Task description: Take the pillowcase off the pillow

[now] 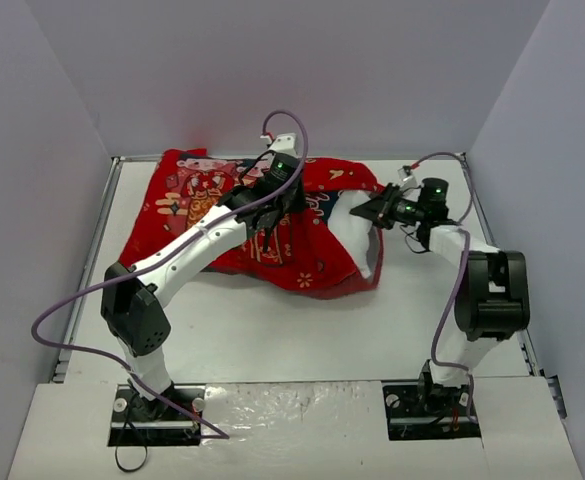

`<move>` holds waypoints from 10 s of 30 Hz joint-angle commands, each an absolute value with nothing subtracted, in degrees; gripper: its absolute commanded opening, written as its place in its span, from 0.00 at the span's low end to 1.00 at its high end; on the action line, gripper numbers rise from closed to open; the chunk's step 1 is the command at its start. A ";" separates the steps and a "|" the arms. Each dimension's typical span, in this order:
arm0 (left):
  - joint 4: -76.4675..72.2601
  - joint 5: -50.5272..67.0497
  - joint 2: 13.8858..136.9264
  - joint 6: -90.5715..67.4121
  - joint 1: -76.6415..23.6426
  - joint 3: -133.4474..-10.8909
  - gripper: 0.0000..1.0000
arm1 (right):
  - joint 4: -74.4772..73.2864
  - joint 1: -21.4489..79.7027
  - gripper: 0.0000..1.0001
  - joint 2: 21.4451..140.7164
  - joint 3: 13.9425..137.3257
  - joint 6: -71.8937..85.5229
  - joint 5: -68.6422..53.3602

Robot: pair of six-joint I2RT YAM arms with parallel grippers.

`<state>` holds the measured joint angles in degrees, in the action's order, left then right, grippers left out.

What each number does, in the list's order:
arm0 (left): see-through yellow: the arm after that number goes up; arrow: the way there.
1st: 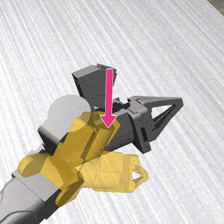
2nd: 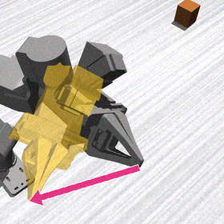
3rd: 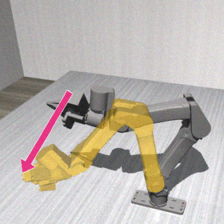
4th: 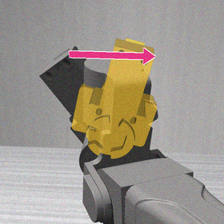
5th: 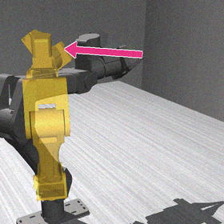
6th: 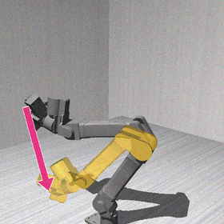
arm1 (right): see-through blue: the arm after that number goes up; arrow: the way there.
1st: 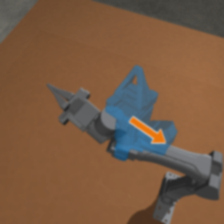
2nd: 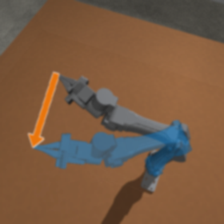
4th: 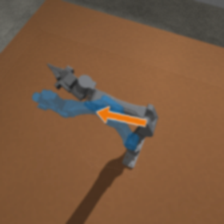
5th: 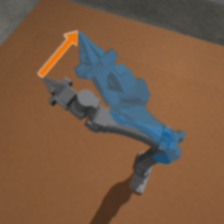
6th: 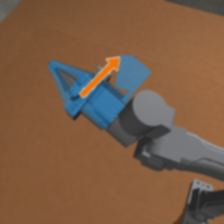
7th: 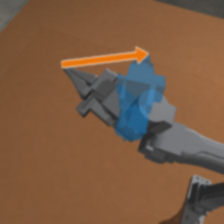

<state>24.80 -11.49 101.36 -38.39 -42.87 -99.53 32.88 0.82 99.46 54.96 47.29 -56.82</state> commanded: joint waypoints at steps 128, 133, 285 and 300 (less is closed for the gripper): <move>28.49 6.93 135.00 -26.18 -42.54 -148.80 0.26 | -8.62 14.84 0.00 76.29 62.32 -7.82 -42.90; 25.14 8.26 138.59 -30.67 -42.45 -150.90 0.22 | -7.38 18.98 0.00 76.55 61.79 -8.35 -41.23; -5.54 24.79 59.68 -47.29 -18.63 -23.89 0.22 | -13.18 -24.79 0.00 98.61 75.67 -7.65 -43.51; 20.31 21.97 57.82 -36.21 9.40 -47.54 0.02 | -13.45 -24.79 0.00 96.24 76.29 -7.91 -44.03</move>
<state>15.53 26.65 56.27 -41.19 7.01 -41.60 -17.21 -23.53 98.48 73.41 -7.18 -47.07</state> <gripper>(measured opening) 0.034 0.055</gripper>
